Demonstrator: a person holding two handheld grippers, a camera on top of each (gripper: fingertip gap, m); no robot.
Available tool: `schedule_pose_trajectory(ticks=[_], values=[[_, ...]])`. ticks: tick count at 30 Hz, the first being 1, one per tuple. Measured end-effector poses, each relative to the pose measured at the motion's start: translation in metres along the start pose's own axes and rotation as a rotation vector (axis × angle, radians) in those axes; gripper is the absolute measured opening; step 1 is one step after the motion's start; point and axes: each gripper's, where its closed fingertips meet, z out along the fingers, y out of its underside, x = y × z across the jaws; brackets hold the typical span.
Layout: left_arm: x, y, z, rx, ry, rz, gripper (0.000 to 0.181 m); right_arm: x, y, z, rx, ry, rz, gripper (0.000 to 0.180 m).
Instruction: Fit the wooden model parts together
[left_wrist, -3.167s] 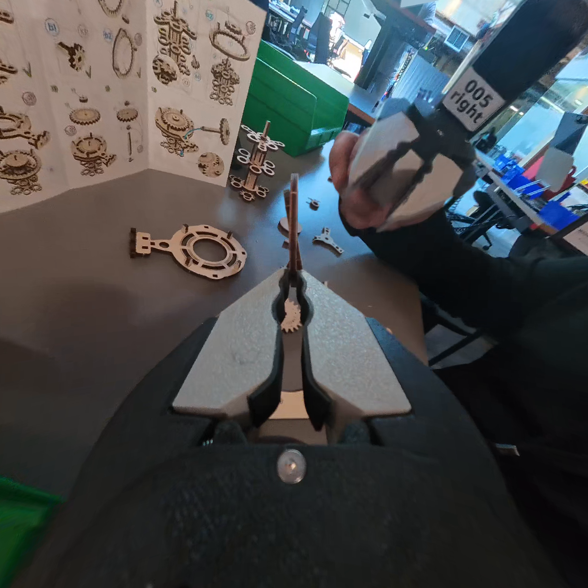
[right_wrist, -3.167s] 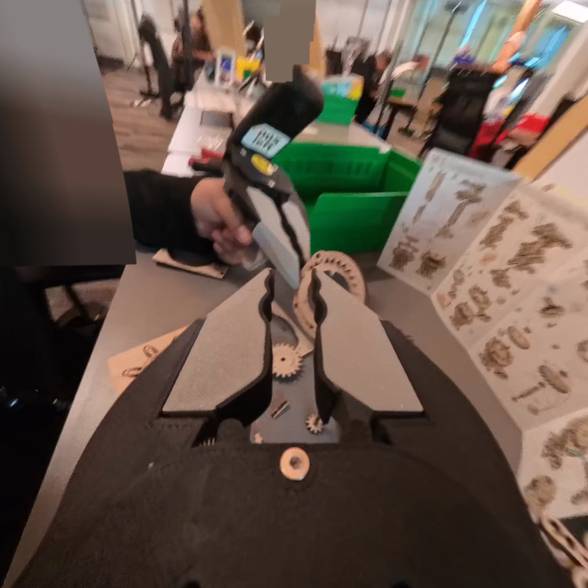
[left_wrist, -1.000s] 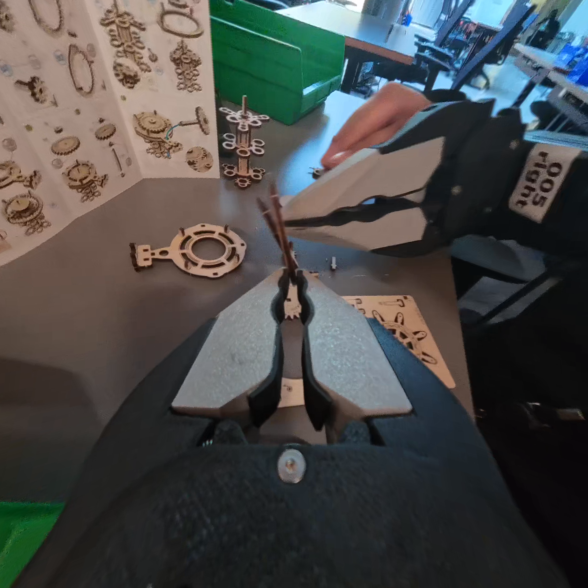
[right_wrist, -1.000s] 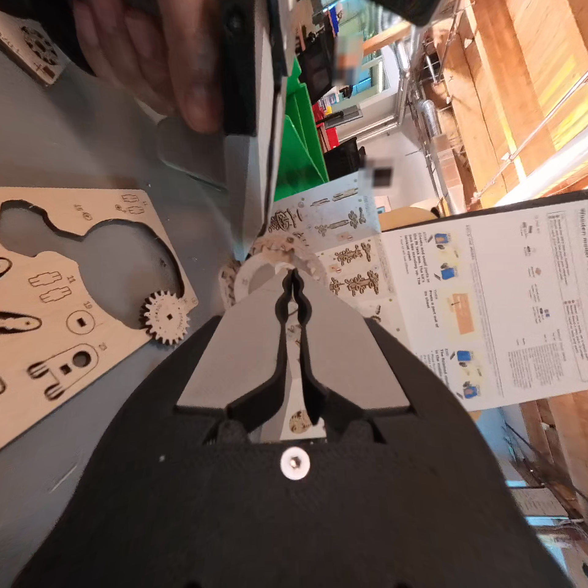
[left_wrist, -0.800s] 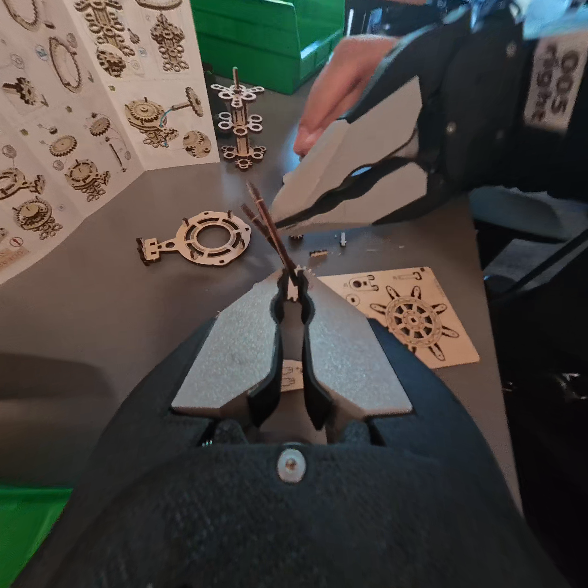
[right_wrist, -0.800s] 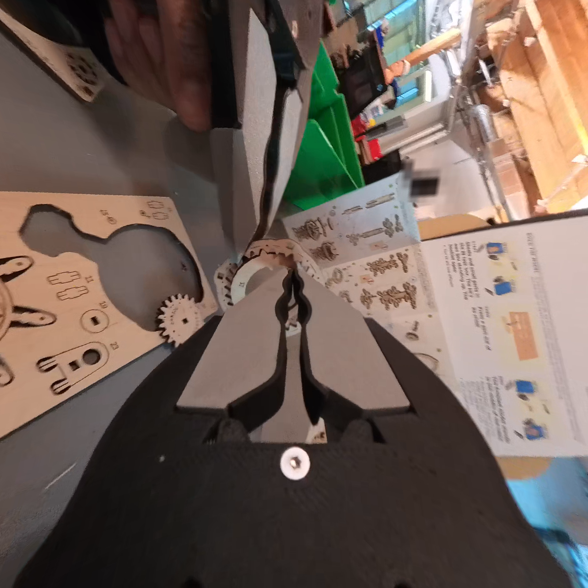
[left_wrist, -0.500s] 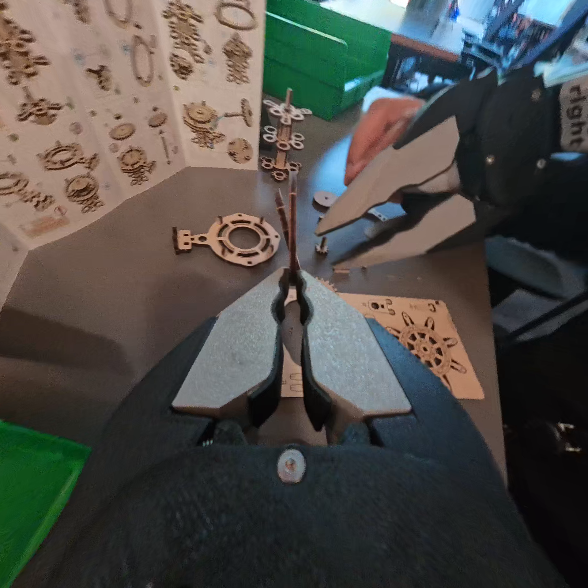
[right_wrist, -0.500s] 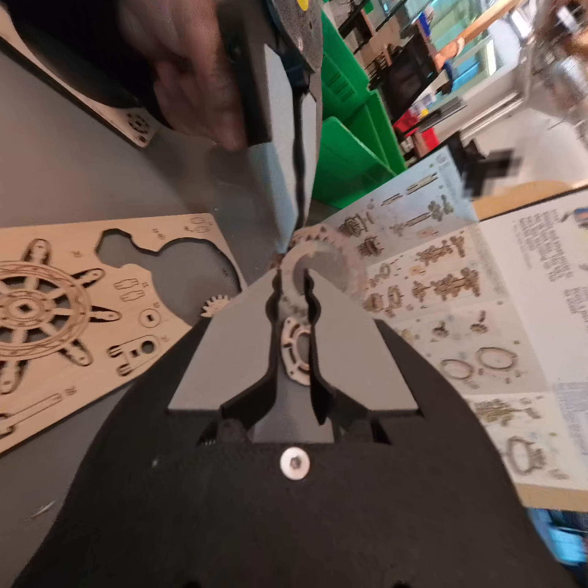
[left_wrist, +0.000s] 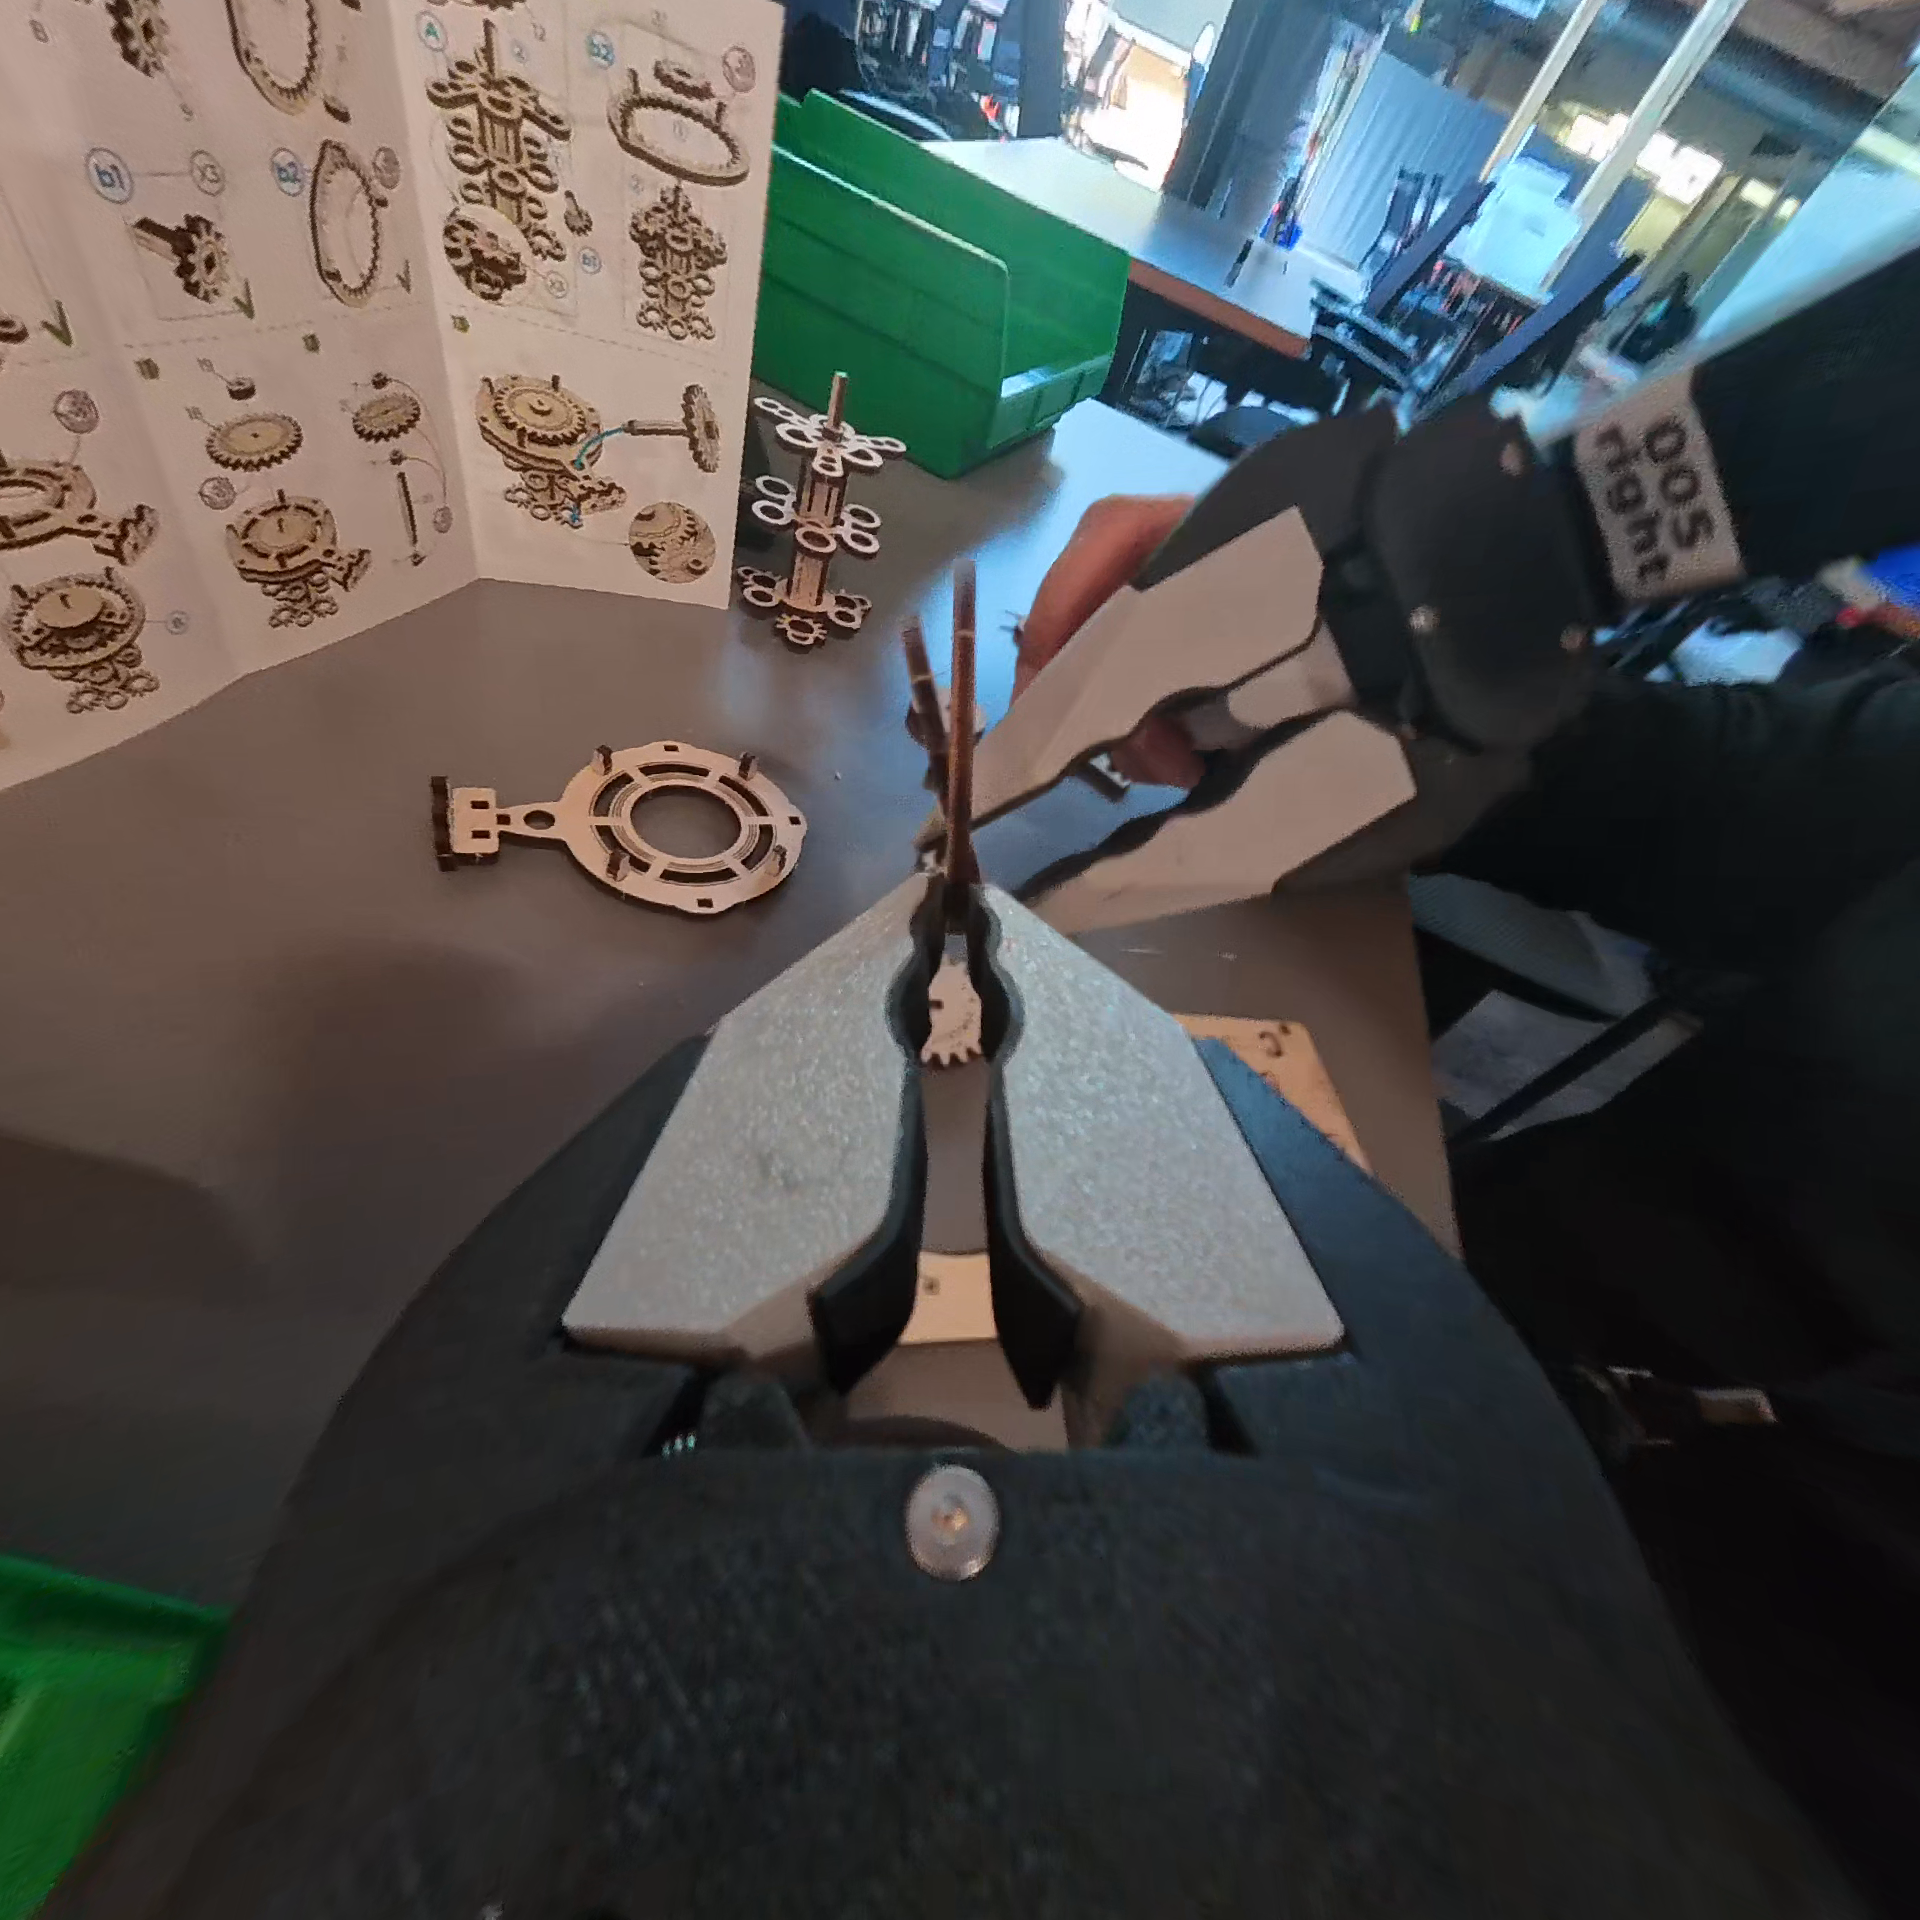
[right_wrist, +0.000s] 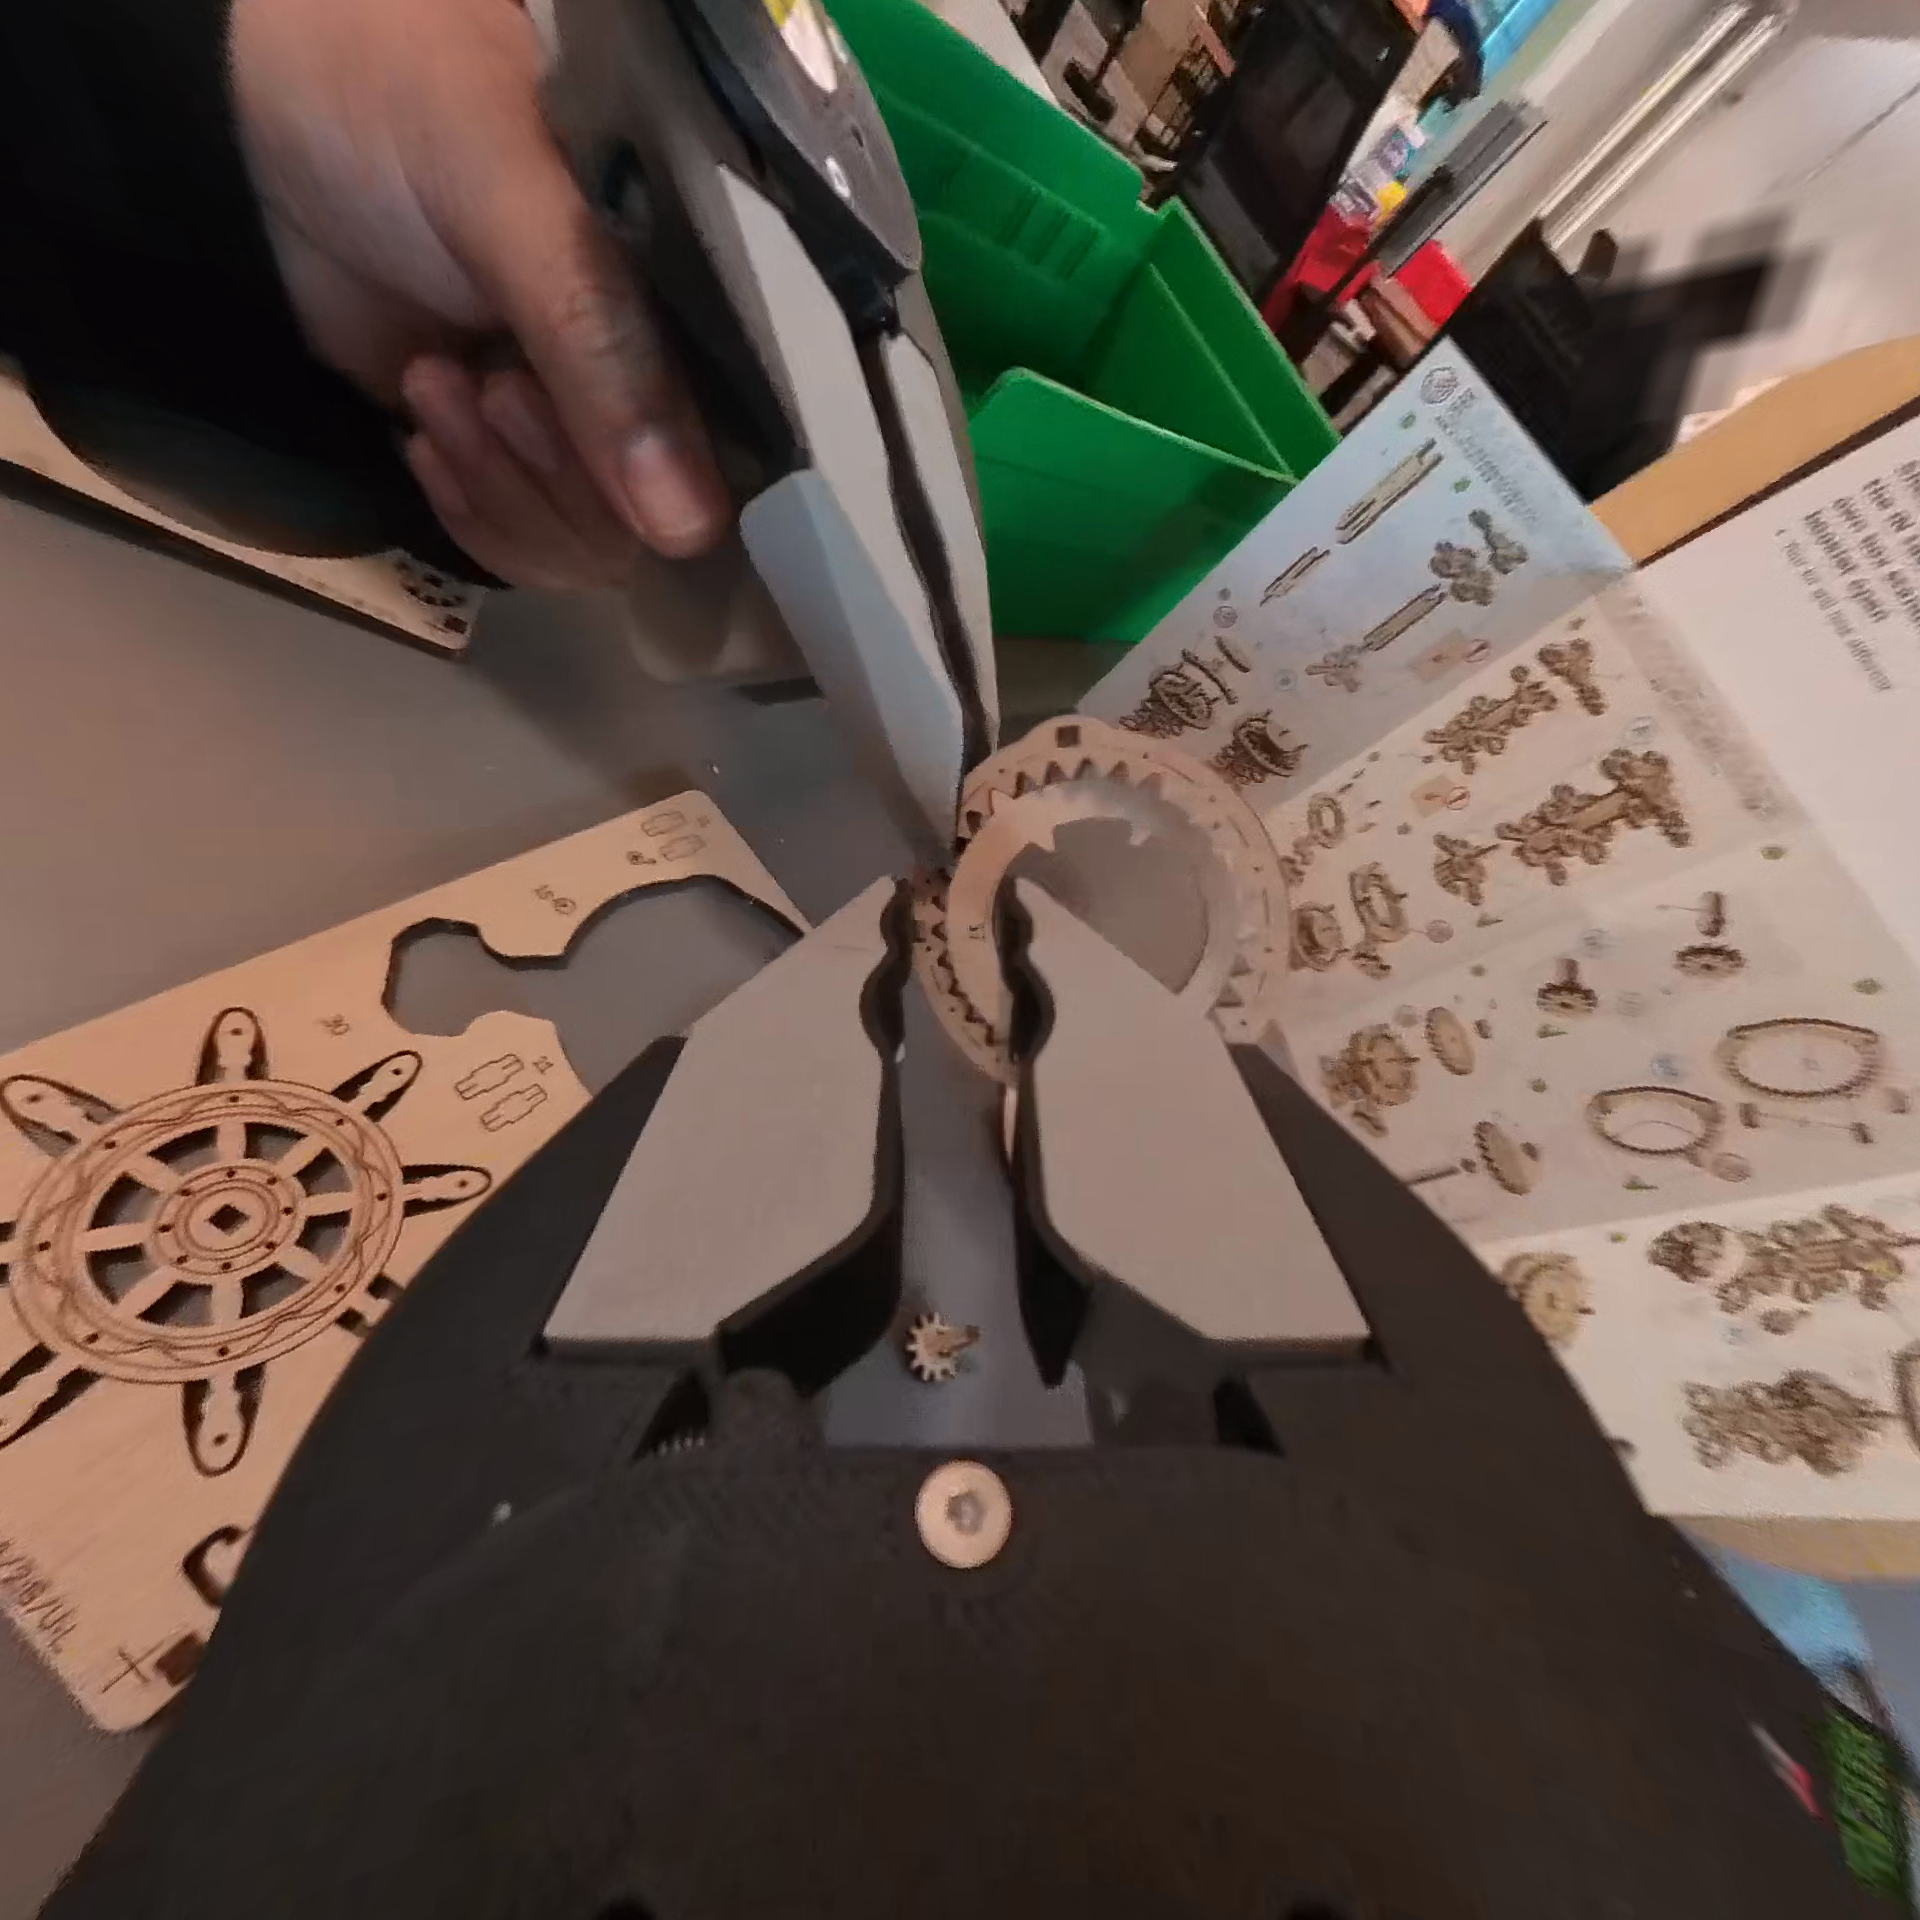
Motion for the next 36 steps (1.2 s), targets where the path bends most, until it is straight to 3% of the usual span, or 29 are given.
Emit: schedule_pose_trajectory(ticks=[7,18,22,26,29,36], values=[[-0.007,0.015,0.011,-0.114,-0.153,0.257,0.001,-0.005,0.016,0.0,-0.022,-0.197,0.171,0.005],[-0.01,0.007,0.01,-0.064,-0.178,0.273,0.001,0.002,0.013,-0.002,0.059,-0.191,0.237,0.005],[-0.043,0.003,-0.005,-0.058,-0.36,0.323,0.0,0.004,0.011,-0.01,0.112,-0.158,0.194,0.031],[-0.04,-0.007,-0.005,0.012,-0.341,0.318,0.0,0.027,-0.003,-0.026,0.262,-0.167,0.364,0.021],[-0.032,-0.007,-0.002,0.018,-0.309,0.352,0.0,0.055,-0.002,-0.037,0.346,-0.1,0.468,0.023],[-0.019,0.001,0.008,-0.012,-0.245,0.407,0.0,0.034,0.016,-0.015,0.218,-0.169,0.462,0.049]])
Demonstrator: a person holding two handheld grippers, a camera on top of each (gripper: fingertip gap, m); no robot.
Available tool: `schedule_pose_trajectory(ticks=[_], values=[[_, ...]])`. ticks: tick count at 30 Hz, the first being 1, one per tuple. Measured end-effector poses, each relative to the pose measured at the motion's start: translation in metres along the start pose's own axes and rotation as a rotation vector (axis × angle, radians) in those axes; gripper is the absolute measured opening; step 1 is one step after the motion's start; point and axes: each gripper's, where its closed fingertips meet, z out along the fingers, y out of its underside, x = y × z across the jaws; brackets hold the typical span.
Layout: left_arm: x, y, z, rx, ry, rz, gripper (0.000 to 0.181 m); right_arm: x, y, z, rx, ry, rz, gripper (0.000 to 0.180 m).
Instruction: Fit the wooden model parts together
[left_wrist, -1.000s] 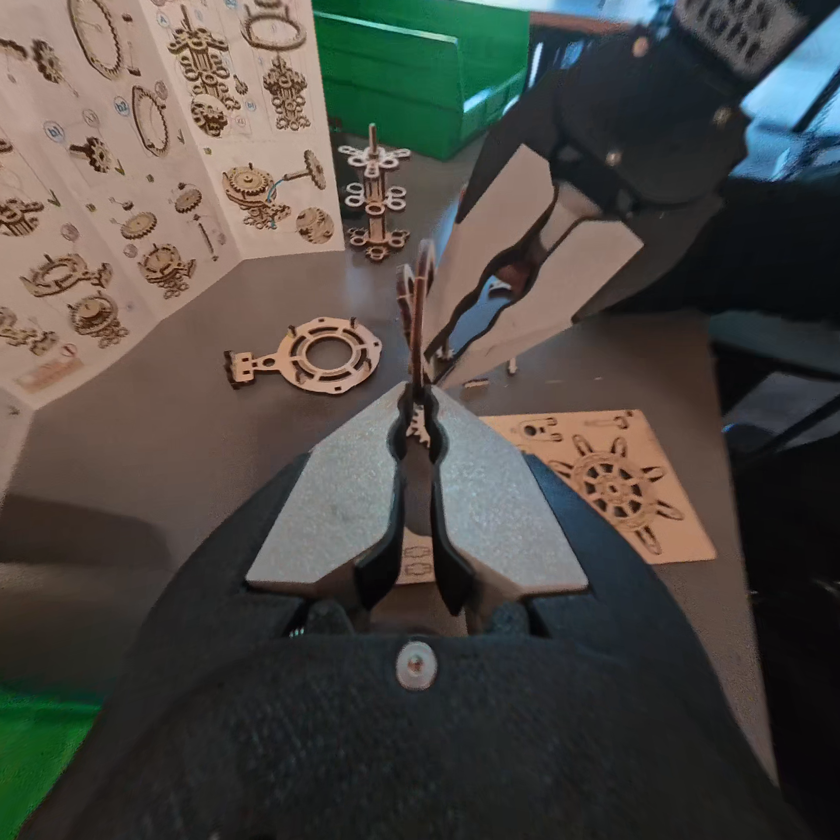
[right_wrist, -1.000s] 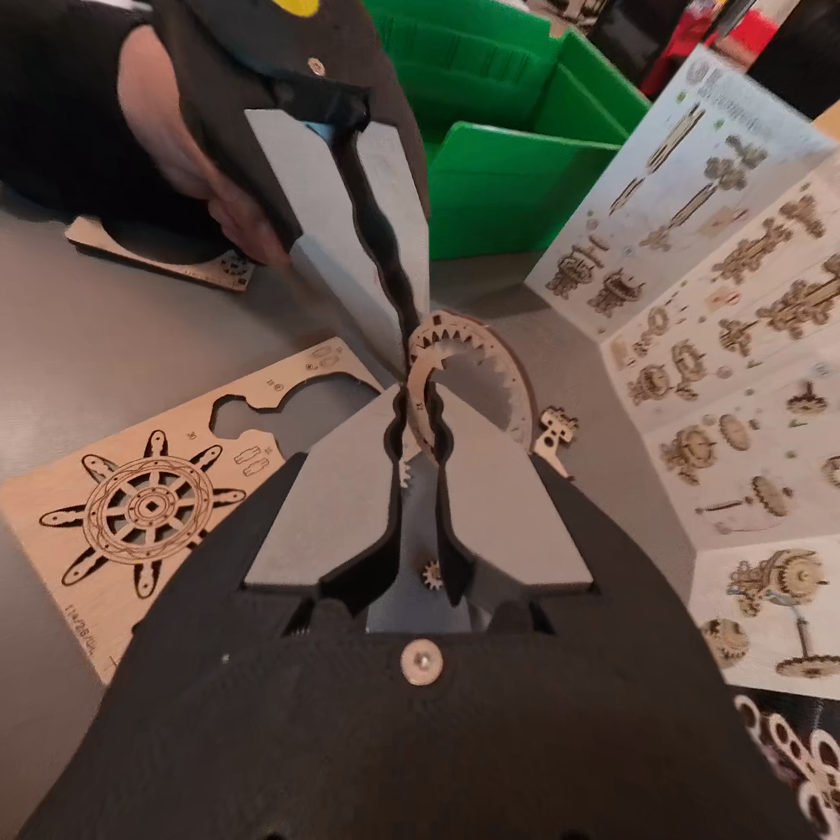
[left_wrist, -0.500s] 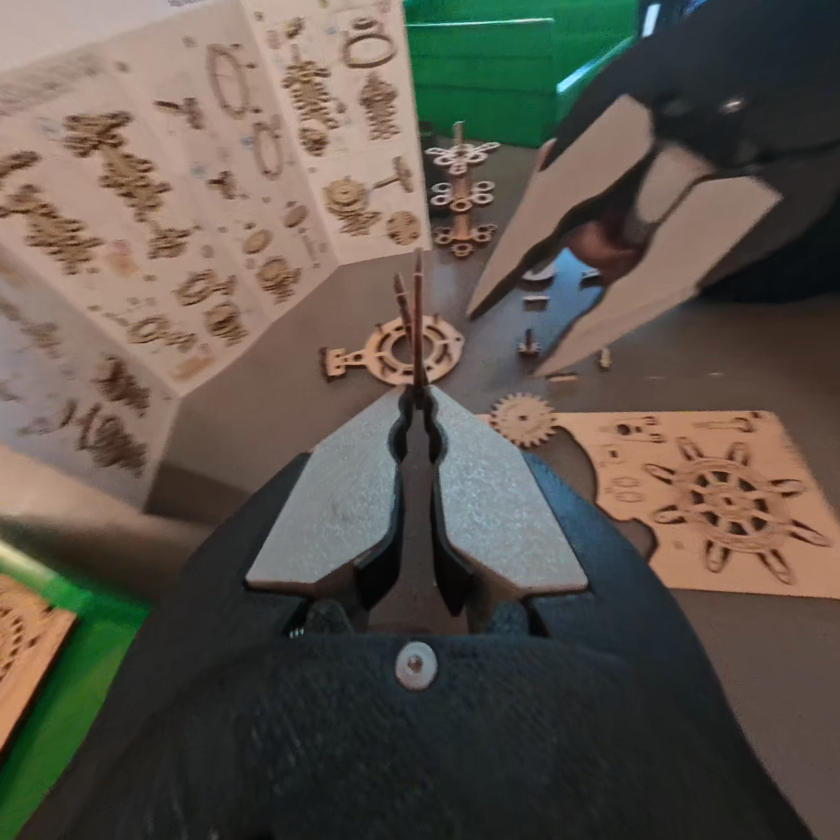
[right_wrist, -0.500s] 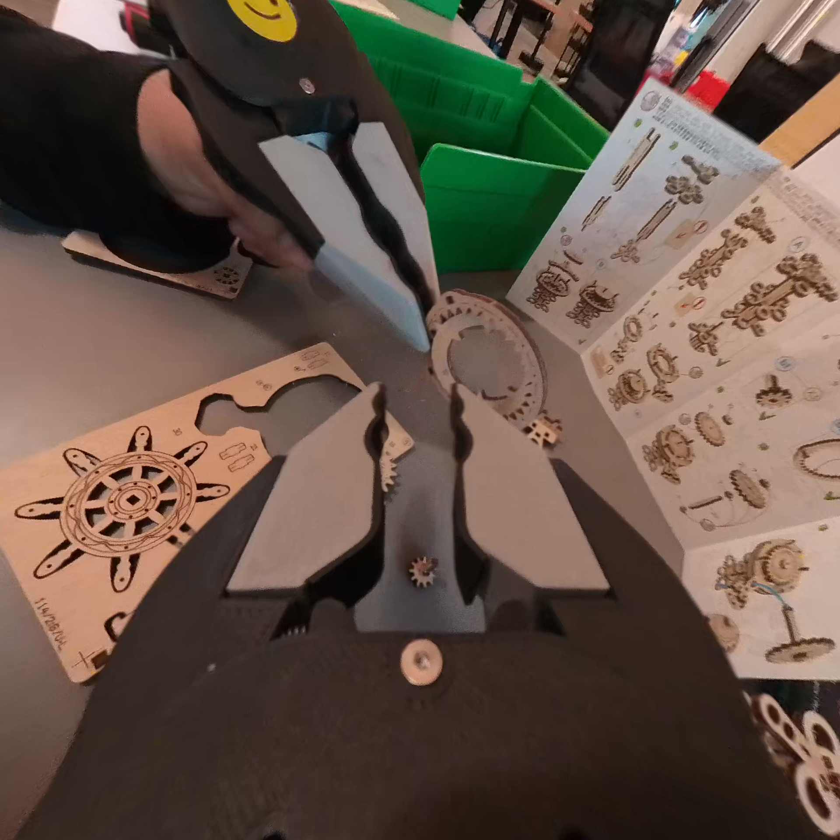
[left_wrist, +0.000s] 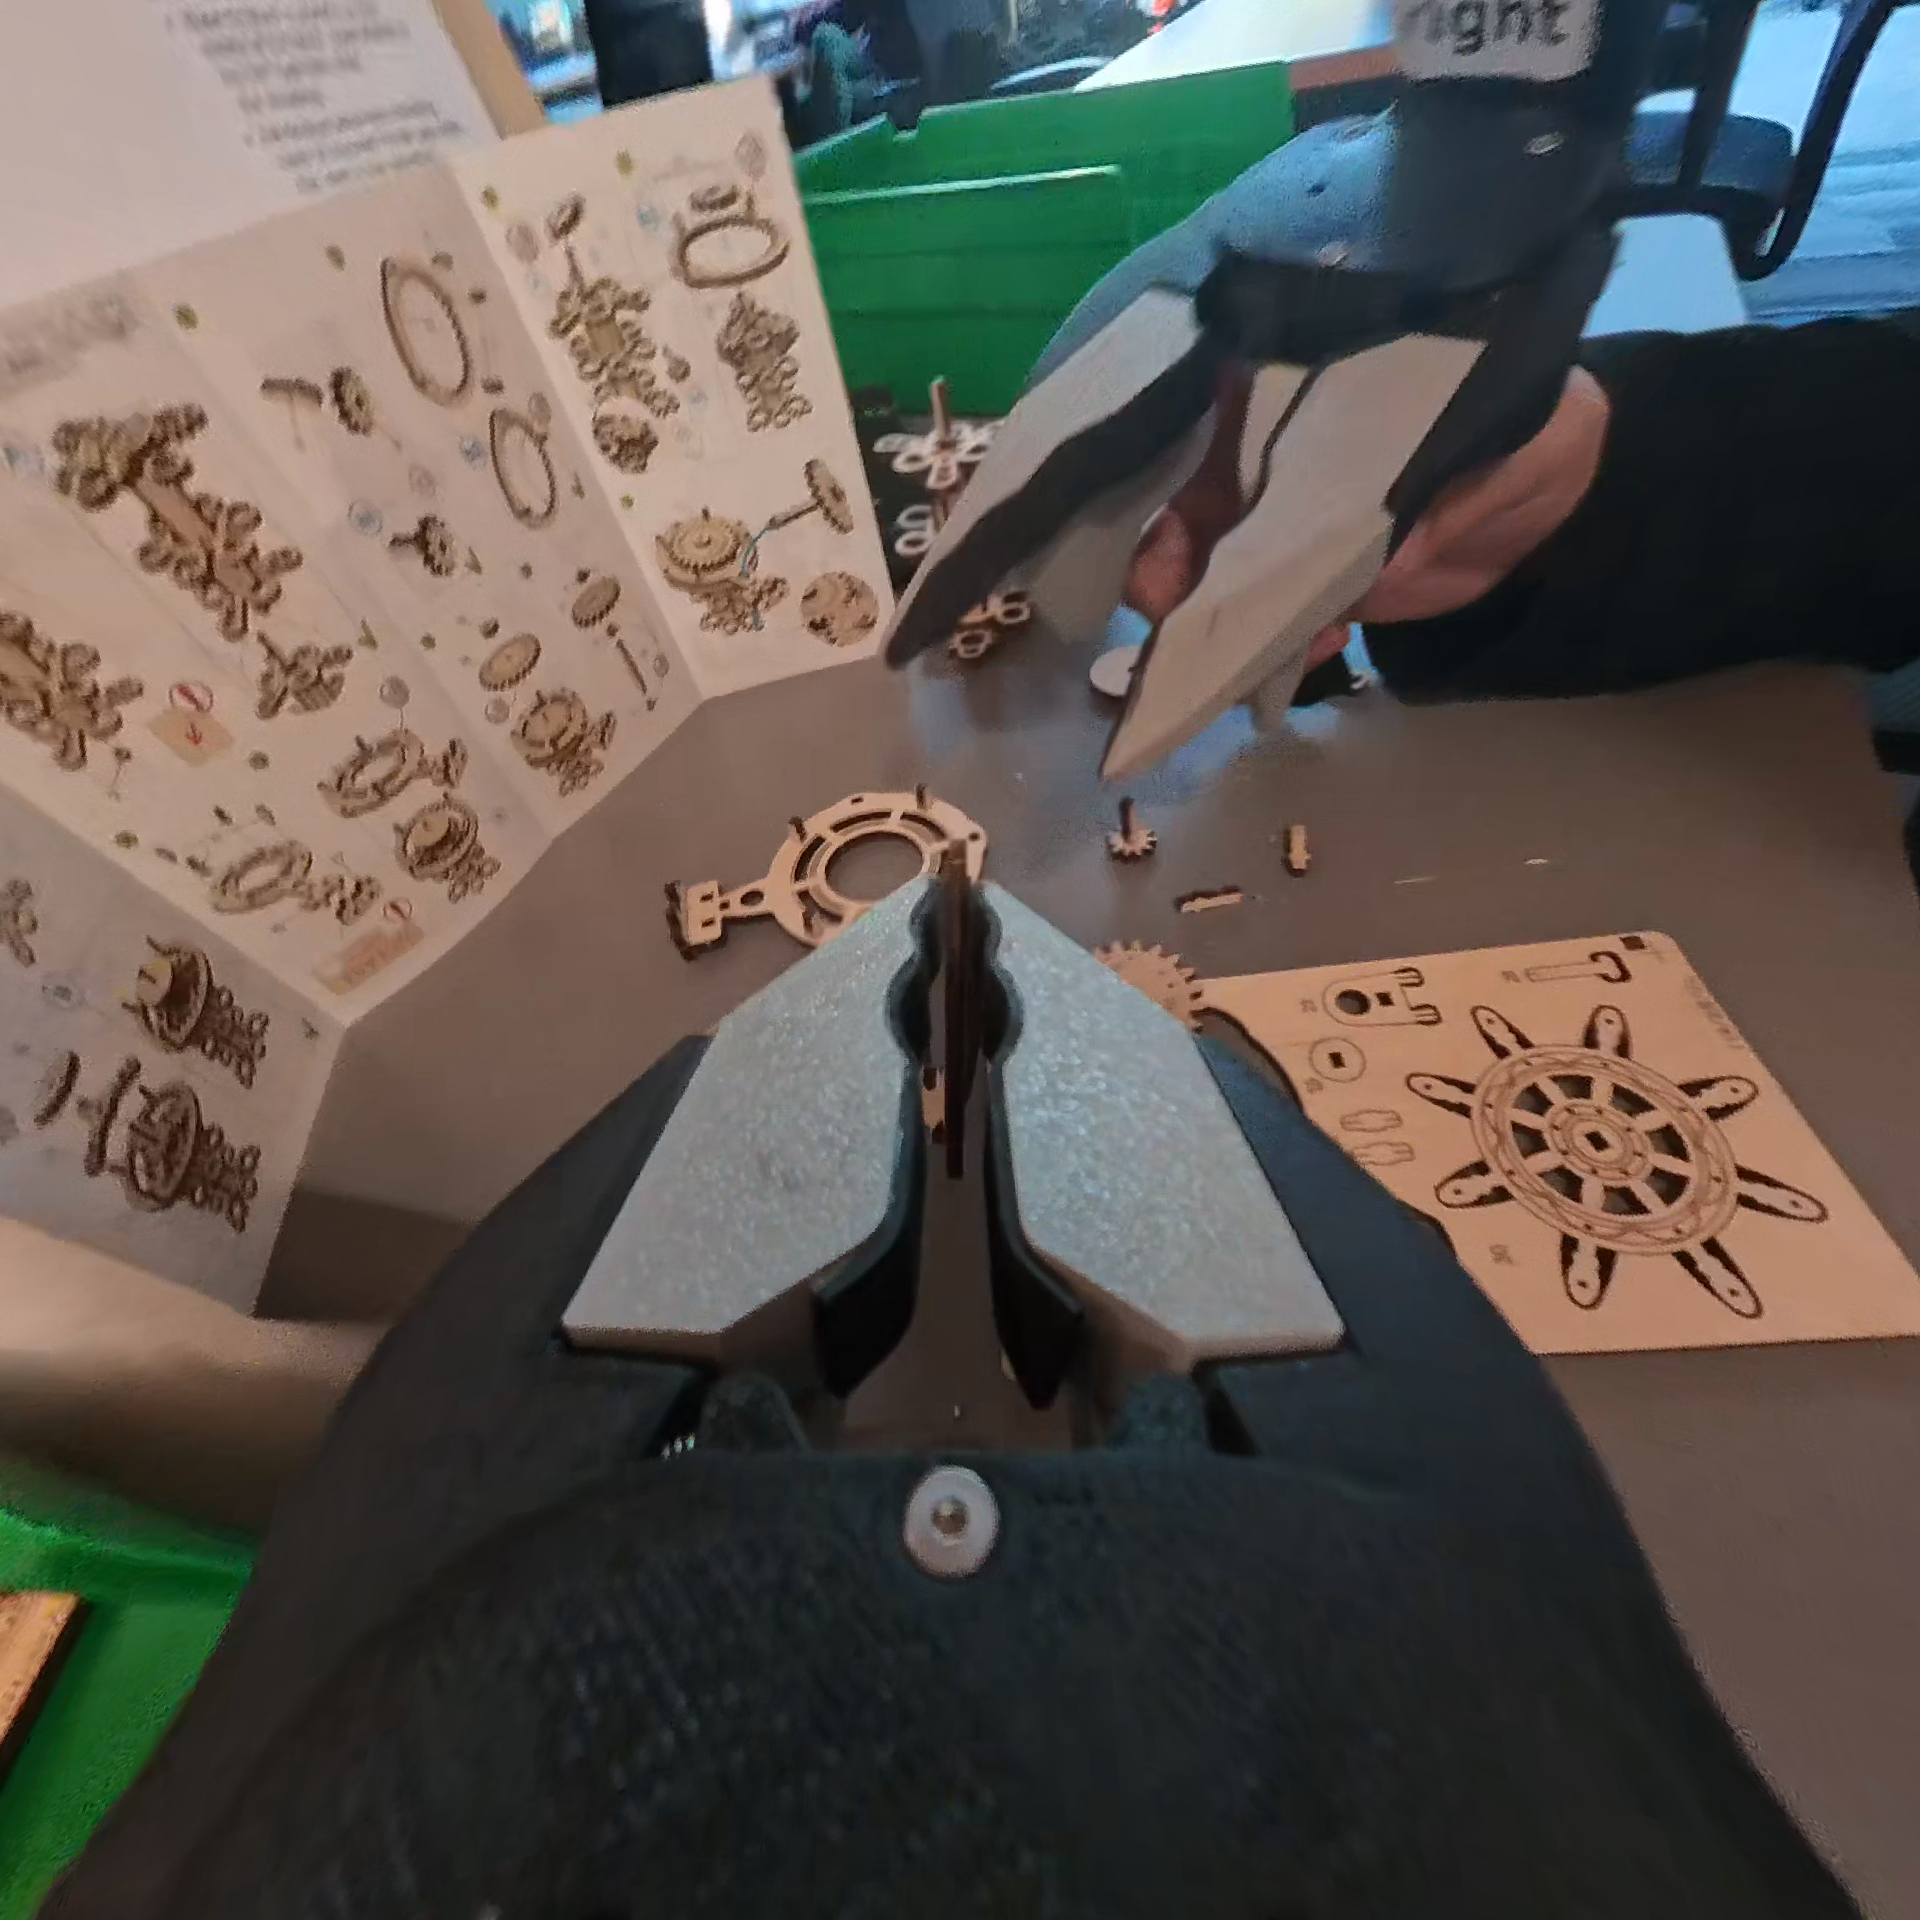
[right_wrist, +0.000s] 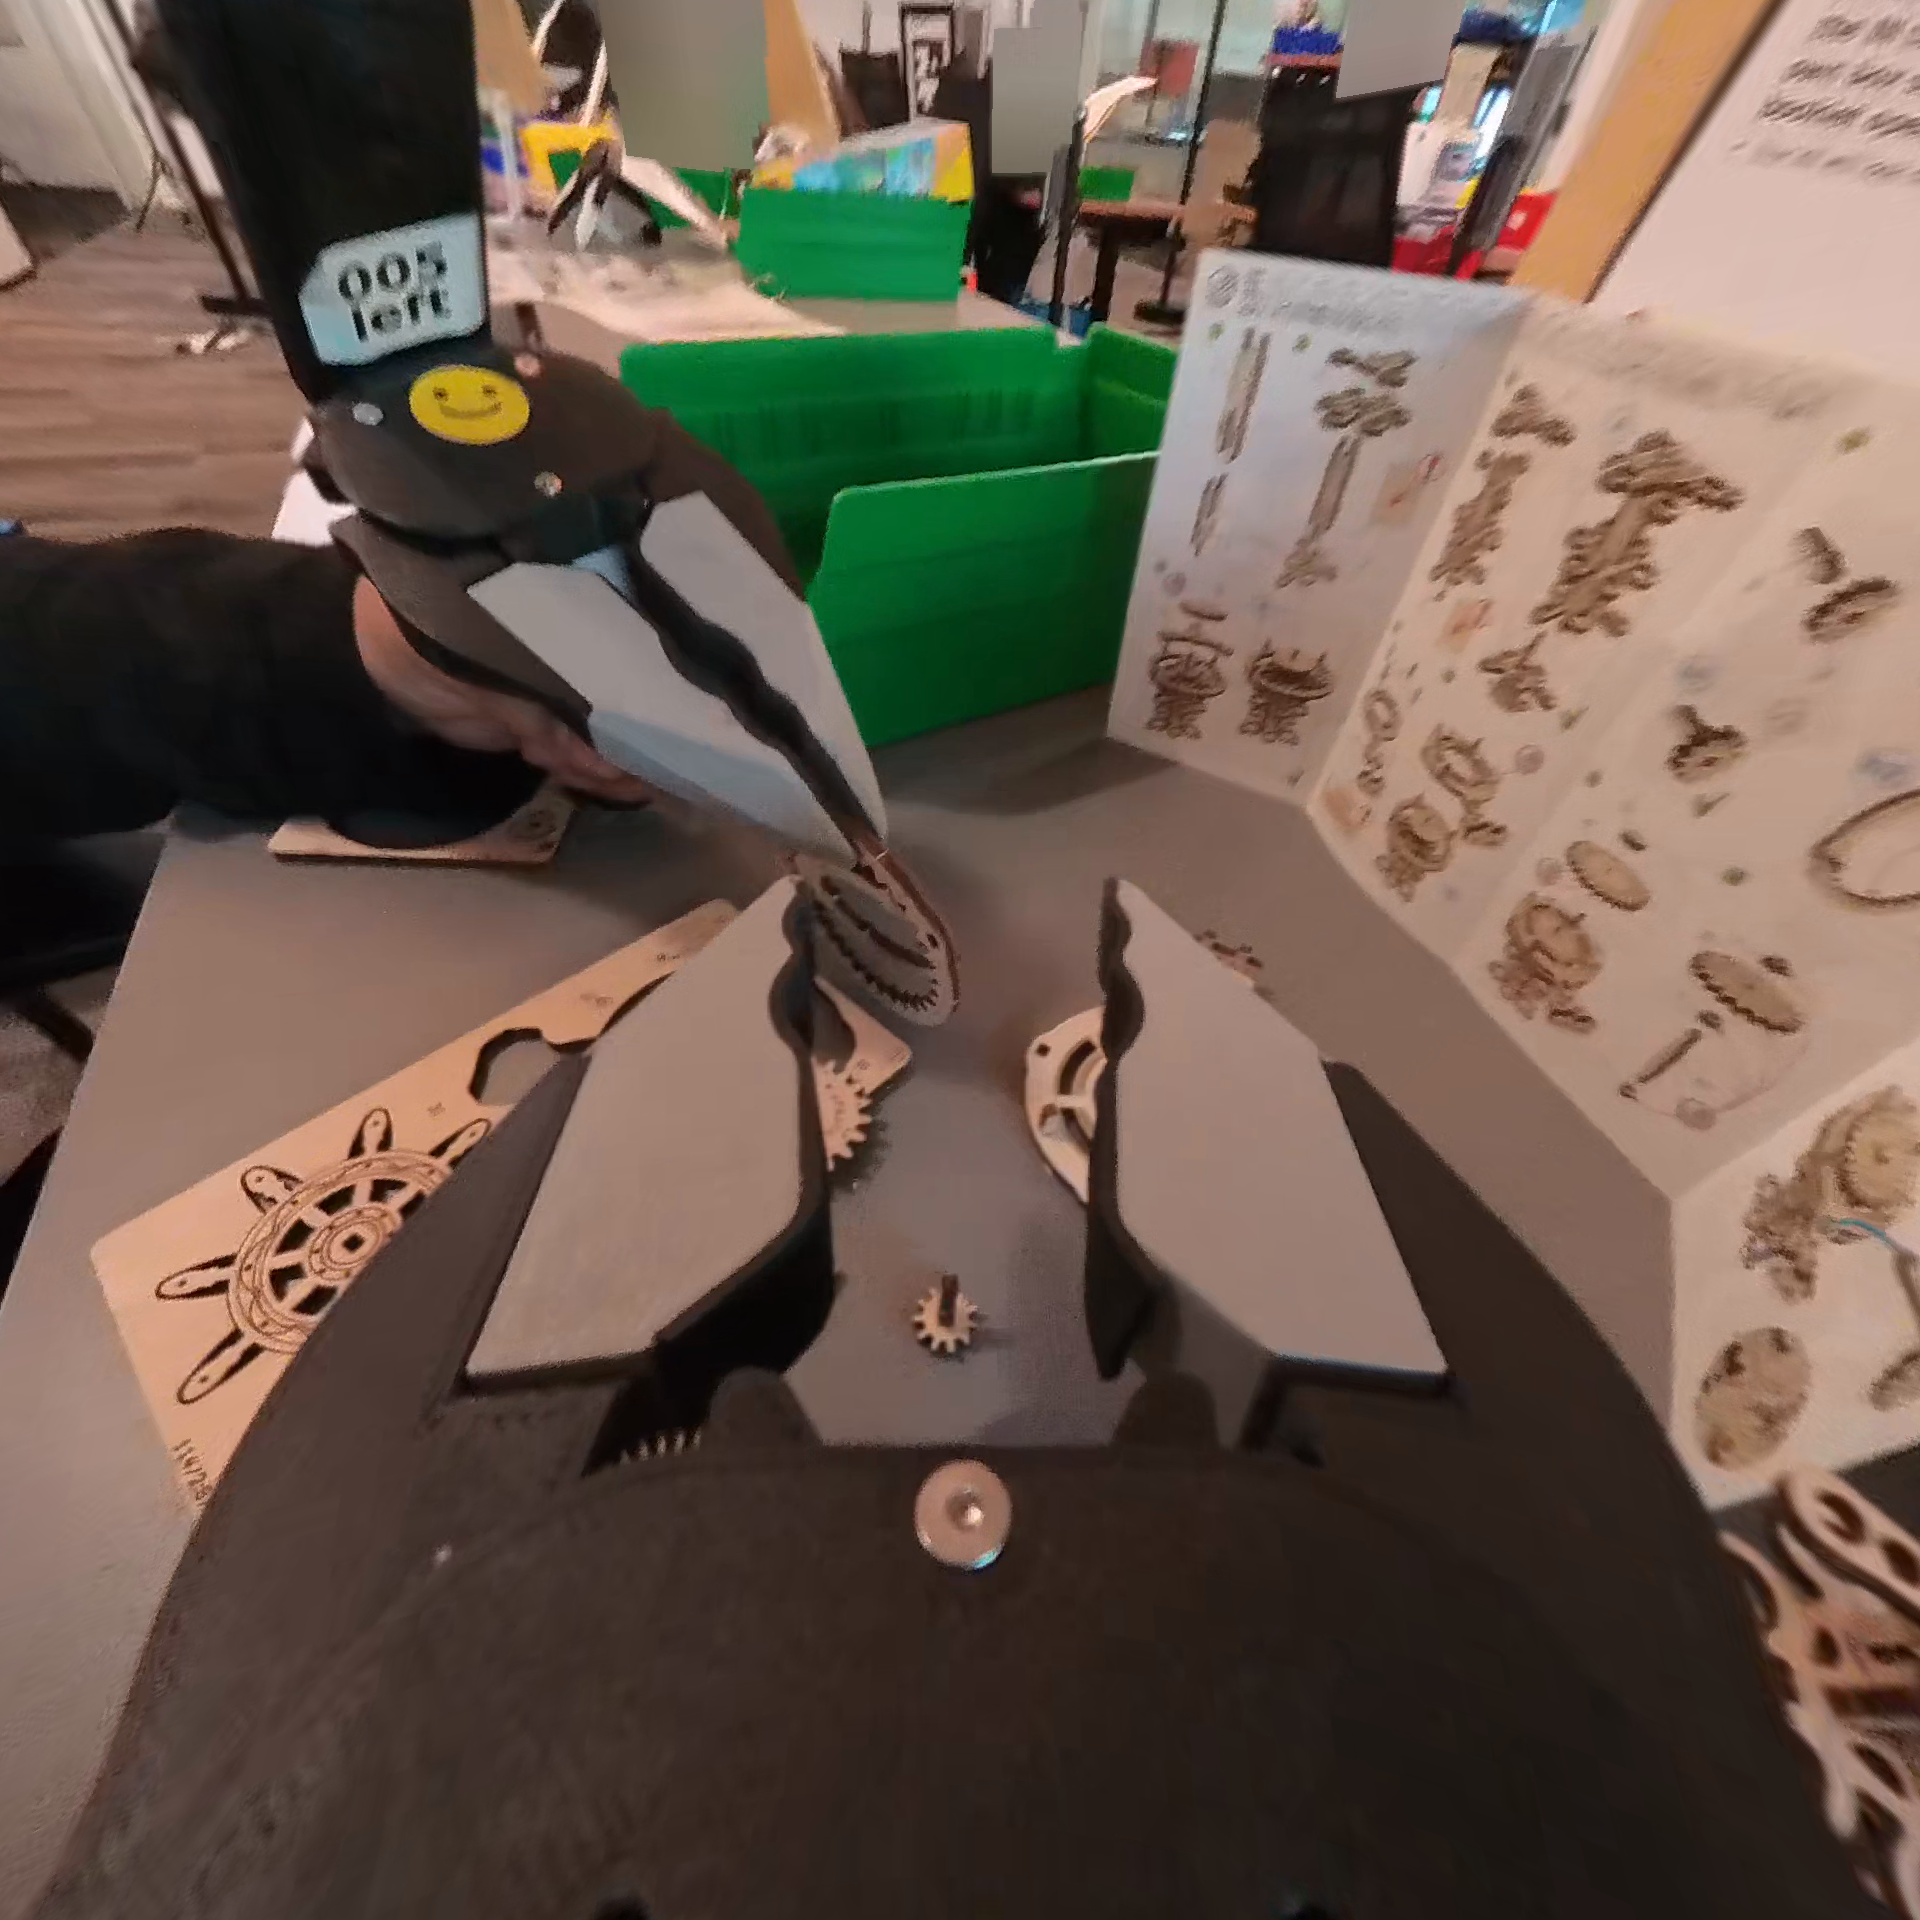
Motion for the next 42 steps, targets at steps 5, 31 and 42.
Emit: schedule_pose_trajectory(ticks=[5,31,42], values=[[0.01,-0.011,-0.003,0.055,0.011,0.087,0.0,-0.018,0.007,0.01,-0.03,-0.03,-0.117,0.042],[-0.02,-0.009,-0.018,0.096,0.058,-0.323,0.021,0.003,-0.003,-0.001,-0.012,-0.01,-0.022,0.0],[-0.037,-0.008,-0.022,0.105,-0.046,-0.289,0.018,0.045,-0.058,-0.063,0.234,0.135,-0.006,0.0]])
